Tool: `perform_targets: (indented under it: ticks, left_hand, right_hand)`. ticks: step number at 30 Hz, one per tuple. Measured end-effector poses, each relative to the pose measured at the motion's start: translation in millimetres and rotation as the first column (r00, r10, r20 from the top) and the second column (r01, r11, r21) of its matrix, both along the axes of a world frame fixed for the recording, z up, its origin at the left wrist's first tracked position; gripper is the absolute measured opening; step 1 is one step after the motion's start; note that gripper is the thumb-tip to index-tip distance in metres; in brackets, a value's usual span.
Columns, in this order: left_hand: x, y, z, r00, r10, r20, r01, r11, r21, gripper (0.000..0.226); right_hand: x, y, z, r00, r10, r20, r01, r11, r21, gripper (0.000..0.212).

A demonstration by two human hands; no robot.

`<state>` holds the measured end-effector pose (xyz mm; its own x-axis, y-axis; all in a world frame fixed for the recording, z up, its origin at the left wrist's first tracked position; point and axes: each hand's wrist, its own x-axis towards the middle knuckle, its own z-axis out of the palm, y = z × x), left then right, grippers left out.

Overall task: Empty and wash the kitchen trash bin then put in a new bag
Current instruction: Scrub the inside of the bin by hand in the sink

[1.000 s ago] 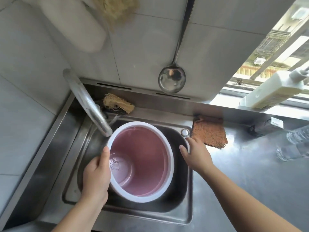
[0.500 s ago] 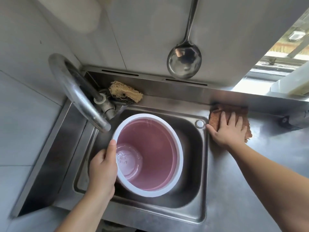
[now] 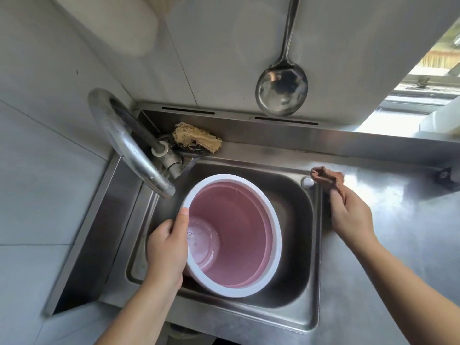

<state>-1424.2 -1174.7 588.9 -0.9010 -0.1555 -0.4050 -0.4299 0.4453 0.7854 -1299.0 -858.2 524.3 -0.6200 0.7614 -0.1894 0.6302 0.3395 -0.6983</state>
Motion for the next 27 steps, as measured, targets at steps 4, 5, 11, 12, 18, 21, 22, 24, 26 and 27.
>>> perform_targets:
  ticks: [4,5,11,12,18,21,22,24,26,27]
  left_hand:
    - [3.1,4.3,3.7,0.999,-0.032,-0.022,0.031,0.999,-0.03,0.072]
    - [4.5,5.1,3.9,0.999,-0.041,-0.03,0.039,0.998,-0.038,0.07]
    - [11.0,8.5,5.6,0.995,-0.071,-0.067,0.063,0.992,-0.112,0.068]
    - [11.6,8.5,5.2,0.995,-0.068,-0.07,0.061,0.993,-0.102,0.069]
    - [9.0,3.4,0.1,0.998,-0.046,-0.045,0.046,0.999,-0.003,0.078]
    - [6.3,-1.6,-4.0,1.0,-0.029,-0.002,0.029,0.999,0.028,0.067]
    - [5.7,-2.8,-4.8,1.0,-0.026,0.016,0.025,0.999,0.039,0.062]
    - [3.9,-5.1,-5.3,0.998,-0.03,0.054,0.026,0.997,0.073,0.05]
    - [0.8,-7.5,-6.0,0.995,-0.03,0.098,0.018,0.993,0.12,0.044]
    - [-1.0,-8.8,-6.6,0.994,-0.026,0.11,0.01,0.99,0.142,0.041]
  right_hand:
    - [-18.0,-70.8,48.4,0.958,-0.191,-0.215,0.118,0.943,-0.311,0.036]
    - [-25.5,-91.8,54.1,0.949,-0.201,-0.242,0.092,0.913,-0.398,0.037]
    - [-94.3,-172.9,40.3,0.874,-0.455,0.17,0.341,0.327,-0.881,0.033]
    - [-105.6,-175.6,35.4,0.828,-0.506,0.242,0.391,0.211,-0.896,0.031]
    - [-149.3,-189.2,27.4,0.751,-0.616,0.238,0.347,0.06,-0.936,0.038]
    - [-161.2,-200.1,26.2,0.772,-0.595,0.225,0.348,0.099,-0.932,0.042]
    - [-164.8,-204.7,26.5,0.794,-0.568,0.218,0.334,0.108,-0.936,0.042]
    - [-170.4,-214.4,30.4,0.821,-0.526,0.224,0.316,0.092,-0.944,0.041]
    - [-171.9,-221.7,36.0,0.822,-0.531,0.208,0.265,0.033,-0.964,0.035]
    - [-170.8,-223.9,38.9,0.829,-0.525,0.192,0.228,0.004,-0.974,0.033]
